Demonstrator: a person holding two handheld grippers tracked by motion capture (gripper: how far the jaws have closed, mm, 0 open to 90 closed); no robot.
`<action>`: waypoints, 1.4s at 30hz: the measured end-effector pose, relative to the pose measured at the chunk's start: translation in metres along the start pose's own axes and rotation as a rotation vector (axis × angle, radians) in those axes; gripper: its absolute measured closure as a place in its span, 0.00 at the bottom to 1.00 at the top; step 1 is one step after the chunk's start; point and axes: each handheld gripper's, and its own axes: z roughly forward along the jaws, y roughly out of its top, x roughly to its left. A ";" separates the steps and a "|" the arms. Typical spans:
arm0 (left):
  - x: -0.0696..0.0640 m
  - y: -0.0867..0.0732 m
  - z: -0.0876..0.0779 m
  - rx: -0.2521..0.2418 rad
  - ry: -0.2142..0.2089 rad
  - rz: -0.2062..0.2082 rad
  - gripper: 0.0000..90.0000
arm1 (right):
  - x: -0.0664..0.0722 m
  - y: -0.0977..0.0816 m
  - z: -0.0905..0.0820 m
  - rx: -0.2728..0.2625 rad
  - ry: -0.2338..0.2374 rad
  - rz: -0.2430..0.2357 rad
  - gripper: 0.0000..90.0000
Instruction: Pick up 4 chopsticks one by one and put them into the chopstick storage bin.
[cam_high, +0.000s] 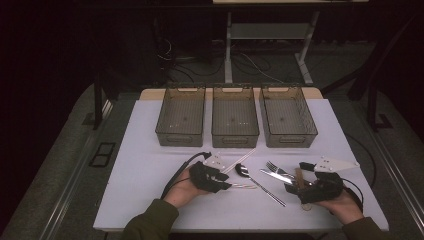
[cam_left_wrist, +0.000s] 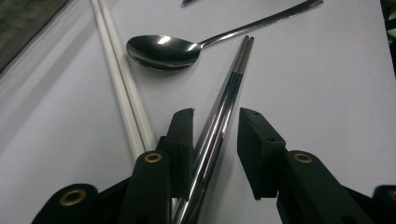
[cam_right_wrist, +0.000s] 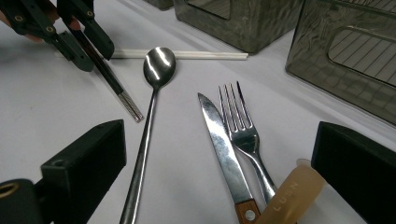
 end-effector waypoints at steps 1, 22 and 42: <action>0.000 0.000 0.001 0.003 -0.002 0.003 0.73 | 0.000 0.000 0.000 0.000 0.000 0.000 0.04; -0.002 0.004 0.009 0.039 0.012 0.054 0.81 | -0.001 0.000 0.000 0.000 0.000 0.003 0.04; -0.002 0.004 0.009 0.046 -0.012 0.033 0.88 | -0.001 0.000 0.000 -0.001 -0.001 0.003 0.04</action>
